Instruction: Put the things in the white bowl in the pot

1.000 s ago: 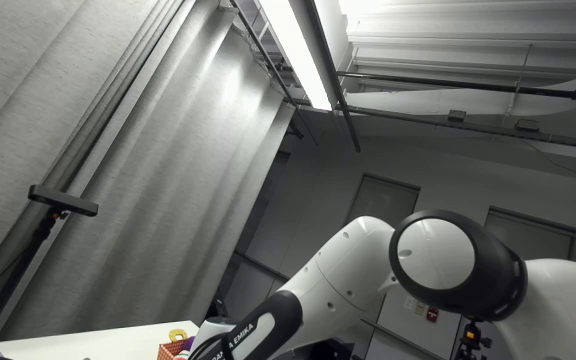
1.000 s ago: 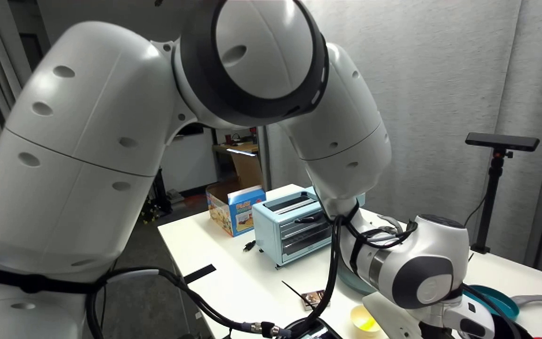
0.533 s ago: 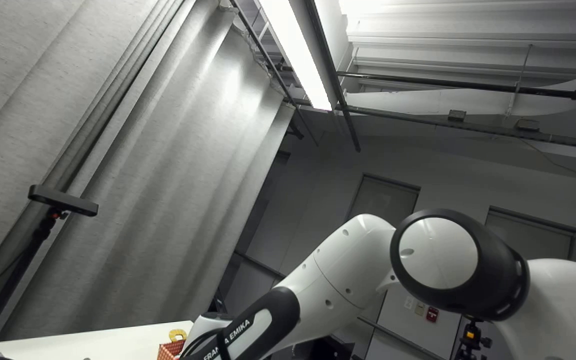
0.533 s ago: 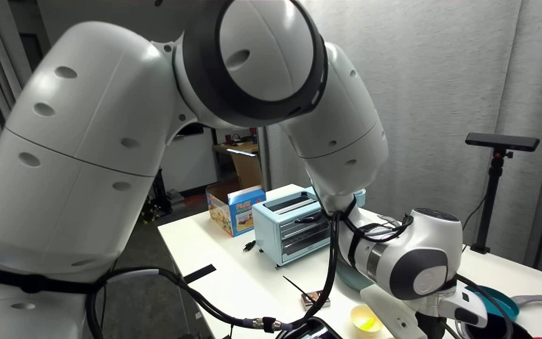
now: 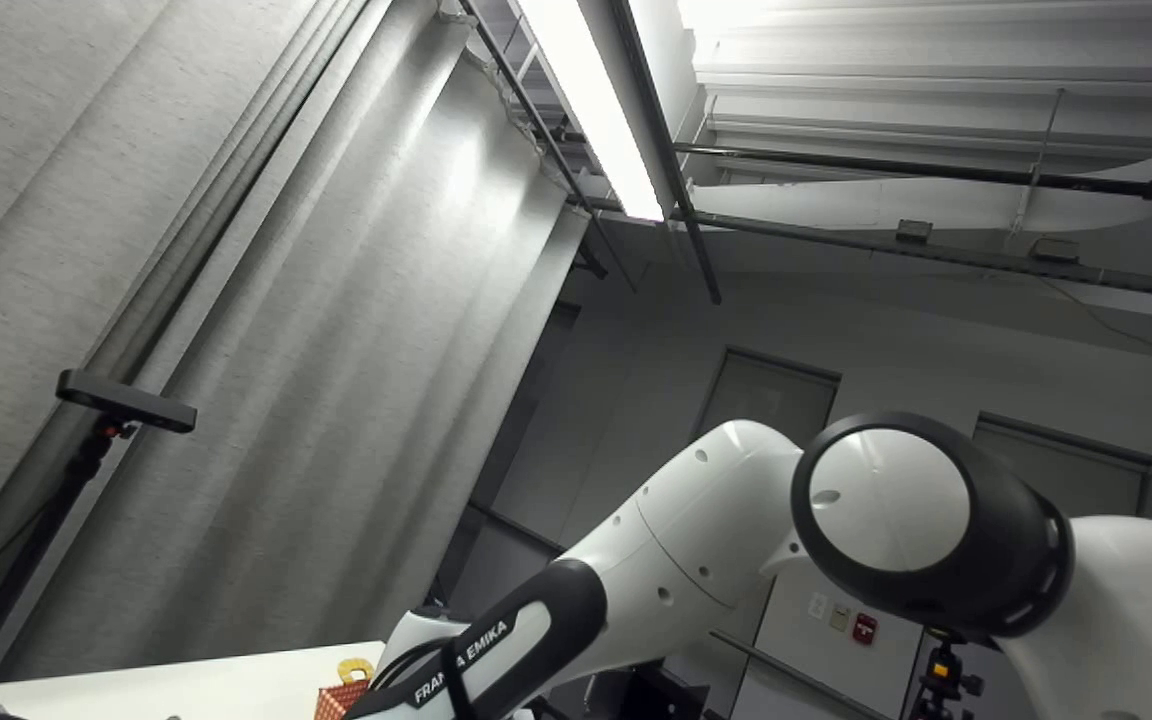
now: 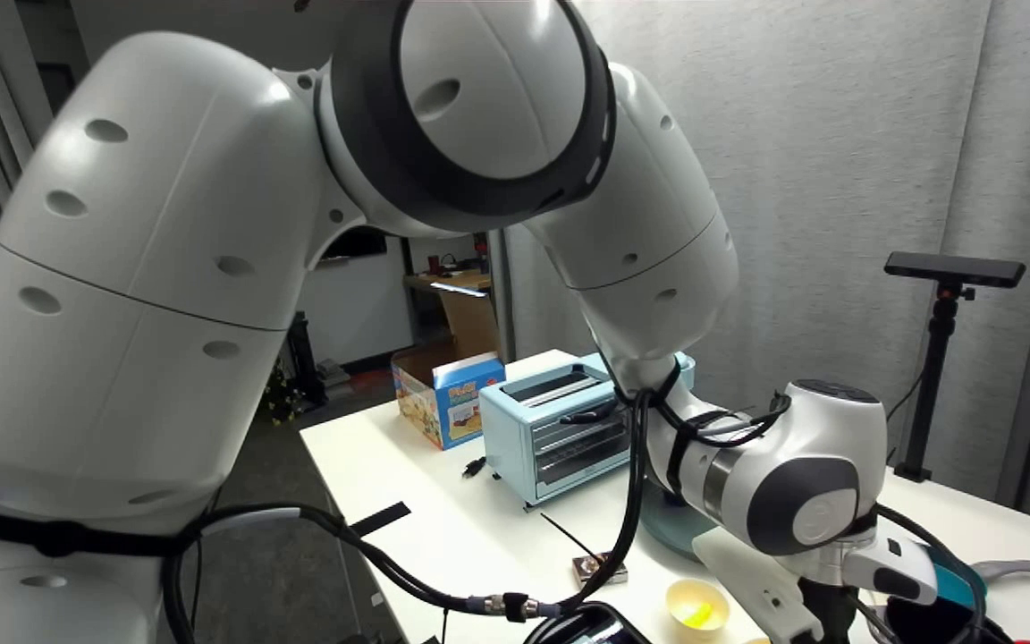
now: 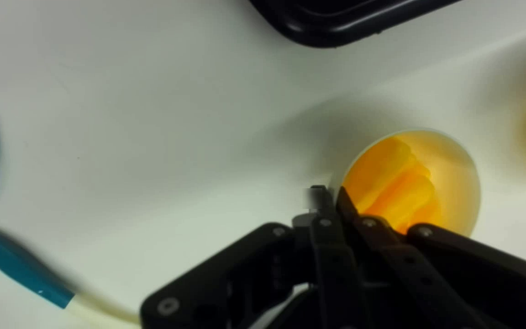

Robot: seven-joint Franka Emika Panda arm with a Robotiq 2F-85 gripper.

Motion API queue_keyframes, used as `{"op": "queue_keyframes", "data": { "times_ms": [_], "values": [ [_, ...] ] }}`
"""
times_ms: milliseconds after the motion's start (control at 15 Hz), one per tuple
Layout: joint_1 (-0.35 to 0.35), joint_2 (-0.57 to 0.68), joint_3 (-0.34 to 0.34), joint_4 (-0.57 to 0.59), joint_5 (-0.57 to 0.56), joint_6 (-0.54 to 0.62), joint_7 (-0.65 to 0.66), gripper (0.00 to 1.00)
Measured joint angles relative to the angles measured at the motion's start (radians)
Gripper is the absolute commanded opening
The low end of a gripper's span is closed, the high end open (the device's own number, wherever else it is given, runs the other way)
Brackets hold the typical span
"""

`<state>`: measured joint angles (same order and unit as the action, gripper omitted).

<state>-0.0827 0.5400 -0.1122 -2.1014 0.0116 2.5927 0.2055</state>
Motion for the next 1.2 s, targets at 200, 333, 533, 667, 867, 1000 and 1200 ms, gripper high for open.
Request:
{"op": "queue_keyframes", "data": {
  "times_ms": [200, 333, 533, 667, 867, 1000, 1200],
  "values": [
    [-0.004, -0.002, -0.002, 0.001, 0.001, 0.000, 0.000, 0.01],
    [-0.007, -0.006, -0.002, 0.001, 0.010, 0.000, 0.000, 0.01],
    [-0.012, -0.024, 0.003, 0.000, 0.057, -0.002, -0.003, 0.01],
    [-0.014, -0.047, 0.004, 0.000, 0.083, -0.004, -0.004, 0.01],
    [-0.018, -0.094, 0.001, 0.000, 0.104, -0.008, -0.003, 0.01],
    [-0.026, -0.127, -0.005, -0.001, 0.114, -0.011, -0.002, 0.01],
    [-0.050, -0.174, -0.023, -0.001, 0.117, -0.024, 0.000, 0.01]
  ]
}}
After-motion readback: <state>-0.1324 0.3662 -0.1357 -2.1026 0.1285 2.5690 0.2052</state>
